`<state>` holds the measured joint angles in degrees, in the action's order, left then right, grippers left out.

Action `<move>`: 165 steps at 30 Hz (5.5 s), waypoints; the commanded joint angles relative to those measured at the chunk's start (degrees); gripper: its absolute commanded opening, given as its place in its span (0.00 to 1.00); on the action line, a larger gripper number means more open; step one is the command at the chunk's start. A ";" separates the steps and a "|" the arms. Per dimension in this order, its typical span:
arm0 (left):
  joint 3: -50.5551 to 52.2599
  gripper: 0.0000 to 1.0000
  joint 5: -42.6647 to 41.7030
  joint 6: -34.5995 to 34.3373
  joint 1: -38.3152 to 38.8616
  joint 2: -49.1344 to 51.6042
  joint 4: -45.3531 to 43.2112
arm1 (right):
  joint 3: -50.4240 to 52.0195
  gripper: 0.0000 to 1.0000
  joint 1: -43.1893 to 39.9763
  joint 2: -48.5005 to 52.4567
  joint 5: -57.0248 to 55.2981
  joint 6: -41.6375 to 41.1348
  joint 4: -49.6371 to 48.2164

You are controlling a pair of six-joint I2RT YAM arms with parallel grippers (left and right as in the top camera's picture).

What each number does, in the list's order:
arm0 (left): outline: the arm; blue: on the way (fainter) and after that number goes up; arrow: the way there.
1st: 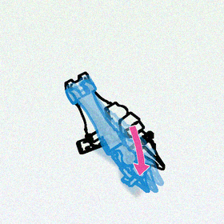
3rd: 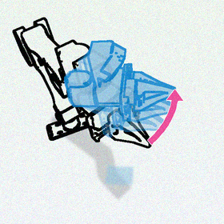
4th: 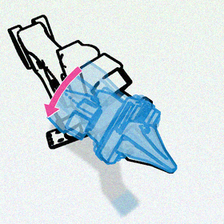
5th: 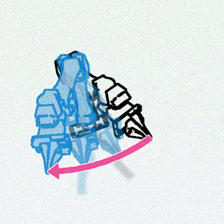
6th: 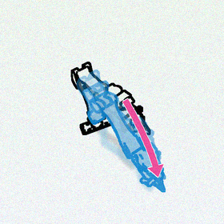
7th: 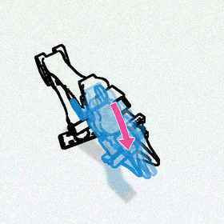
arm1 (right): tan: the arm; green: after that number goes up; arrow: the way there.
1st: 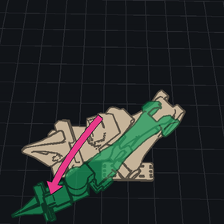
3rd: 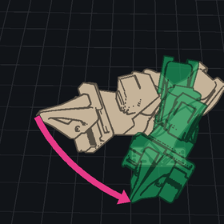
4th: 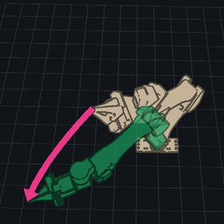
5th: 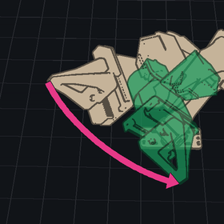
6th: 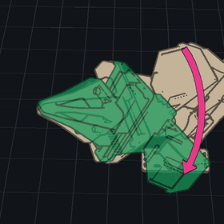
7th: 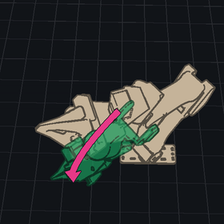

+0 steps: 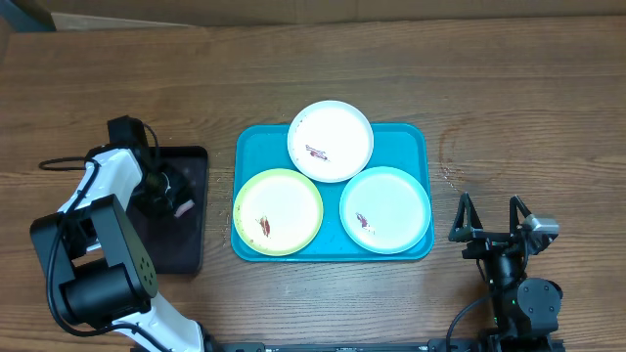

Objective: Clean dirty plates on tray and stack at the side

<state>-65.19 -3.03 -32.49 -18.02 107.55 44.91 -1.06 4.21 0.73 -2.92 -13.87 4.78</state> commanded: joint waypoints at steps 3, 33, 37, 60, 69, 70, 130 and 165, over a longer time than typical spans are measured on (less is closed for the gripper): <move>2.10 0.04 -1.49 0.13 0.04 3.04 0.96 | 0.61 1.00 -0.11 -0.50 0.20 0.22 -0.17; 2.10 0.13 4.46 0.17 0.04 3.04 -6.27 | 0.61 1.00 -0.11 -0.50 0.20 0.22 -0.15; 2.10 1.00 4.24 0.15 0.04 3.04 -3.72 | 0.61 1.00 -0.11 -0.50 0.20 0.22 -0.17; 2.10 1.00 -6.03 0.15 0.04 3.04 2.27 | 0.61 1.00 -0.11 -0.50 0.20 0.22 -0.17; 2.10 0.22 -10.05 0.17 0.04 3.04 5.88 | 0.61 1.00 -0.11 -0.50 0.20 0.22 -0.17; 2.10 0.09 -9.90 0.15 0.04 3.04 5.84 | 0.61 1.00 -0.11 -0.50 0.20 0.22 -0.17; 1.46 0.64 -4.76 0.33 0.04 3.02 5.55 | 0.61 1.00 -0.11 -0.50 0.20 0.22 -0.17; -12.00 0.04 -0.90 5.66 -0.07 2.99 16.17 | 0.61 1.00 -0.11 -0.50 0.20 0.22 -0.17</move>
<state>-72.07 -3.42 -30.13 -18.09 110.43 58.74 -1.06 4.21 0.73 -2.90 -13.87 4.78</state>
